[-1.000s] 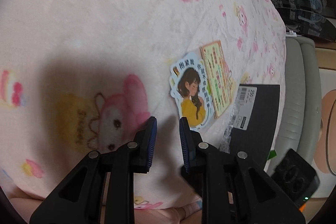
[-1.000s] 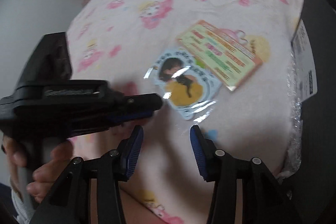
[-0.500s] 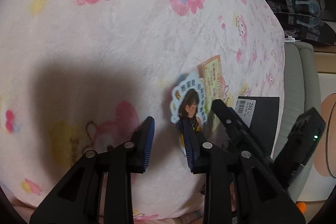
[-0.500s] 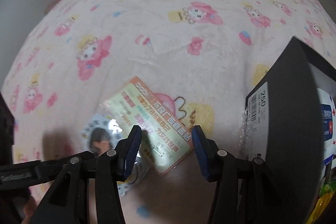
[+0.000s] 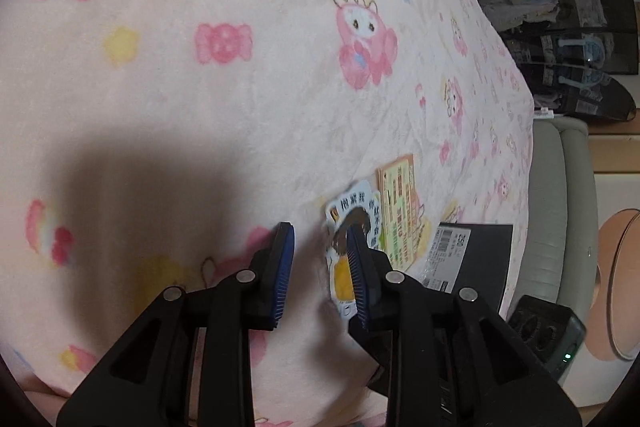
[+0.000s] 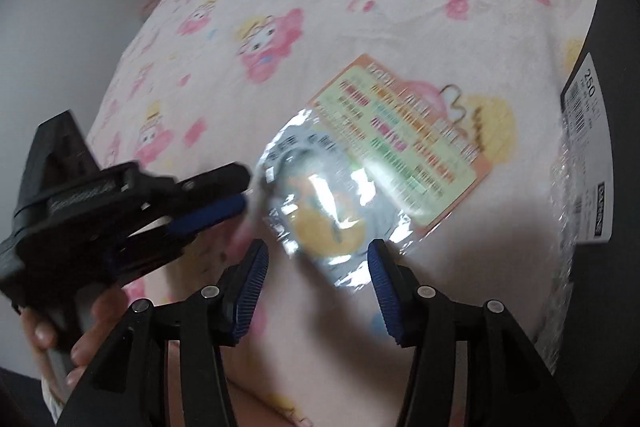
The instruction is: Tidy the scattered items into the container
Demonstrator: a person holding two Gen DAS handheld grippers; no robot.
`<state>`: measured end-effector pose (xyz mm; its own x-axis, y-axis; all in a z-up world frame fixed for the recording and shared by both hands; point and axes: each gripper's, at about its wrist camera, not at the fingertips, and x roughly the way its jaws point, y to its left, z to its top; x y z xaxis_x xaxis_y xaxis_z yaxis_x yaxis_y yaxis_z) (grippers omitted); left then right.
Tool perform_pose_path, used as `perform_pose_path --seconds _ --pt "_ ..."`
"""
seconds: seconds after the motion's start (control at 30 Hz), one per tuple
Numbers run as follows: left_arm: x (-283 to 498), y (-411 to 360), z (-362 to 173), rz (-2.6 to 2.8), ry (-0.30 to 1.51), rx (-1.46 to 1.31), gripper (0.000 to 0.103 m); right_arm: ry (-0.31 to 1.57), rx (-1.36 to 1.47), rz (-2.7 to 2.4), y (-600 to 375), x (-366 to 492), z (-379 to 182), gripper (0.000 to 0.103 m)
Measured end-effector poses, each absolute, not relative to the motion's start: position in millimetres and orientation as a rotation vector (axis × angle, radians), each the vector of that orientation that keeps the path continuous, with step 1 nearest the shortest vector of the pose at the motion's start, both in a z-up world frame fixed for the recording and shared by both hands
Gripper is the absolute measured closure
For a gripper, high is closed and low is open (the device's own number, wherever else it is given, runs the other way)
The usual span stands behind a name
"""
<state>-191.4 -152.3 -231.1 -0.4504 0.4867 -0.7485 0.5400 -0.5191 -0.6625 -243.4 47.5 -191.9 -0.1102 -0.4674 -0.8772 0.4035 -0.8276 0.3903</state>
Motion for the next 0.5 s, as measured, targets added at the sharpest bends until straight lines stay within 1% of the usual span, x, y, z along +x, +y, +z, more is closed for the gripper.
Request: perform_pose_path --seconds 0.13,0.2,0.23,0.27,0.33,0.43,0.5 --pt "-199.2 -134.9 -244.1 -2.129 1.576 1.788 0.075 -0.009 1.559 -2.102 56.1 -242.0 -180.7 0.055" --pt "-203.4 -133.6 -246.0 -2.118 1.551 1.790 0.076 0.039 1.569 -2.164 59.3 -246.6 -181.2 0.055" --pt "-205.5 -134.8 -245.7 -2.116 1.537 1.779 0.078 0.072 1.562 -2.186 58.9 -248.1 -181.1 0.055" --pt "-208.1 -135.6 -244.1 -2.123 1.512 1.770 0.081 0.105 1.555 -2.208 58.6 -249.6 -180.9 0.055" --pt "-215.1 -137.4 -238.1 -2.148 1.396 1.753 0.090 0.171 1.541 -2.252 57.8 -252.6 -180.7 0.055" --pt "-227.7 -139.2 -227.8 -2.198 1.256 1.709 0.091 0.228 1.483 -2.301 54.3 -259.1 -173.9 0.055" --pt "-233.9 -143.1 -225.3 -2.214 1.236 1.689 0.091 0.206 1.501 -2.304 54.5 -271.0 -174.3 0.054"
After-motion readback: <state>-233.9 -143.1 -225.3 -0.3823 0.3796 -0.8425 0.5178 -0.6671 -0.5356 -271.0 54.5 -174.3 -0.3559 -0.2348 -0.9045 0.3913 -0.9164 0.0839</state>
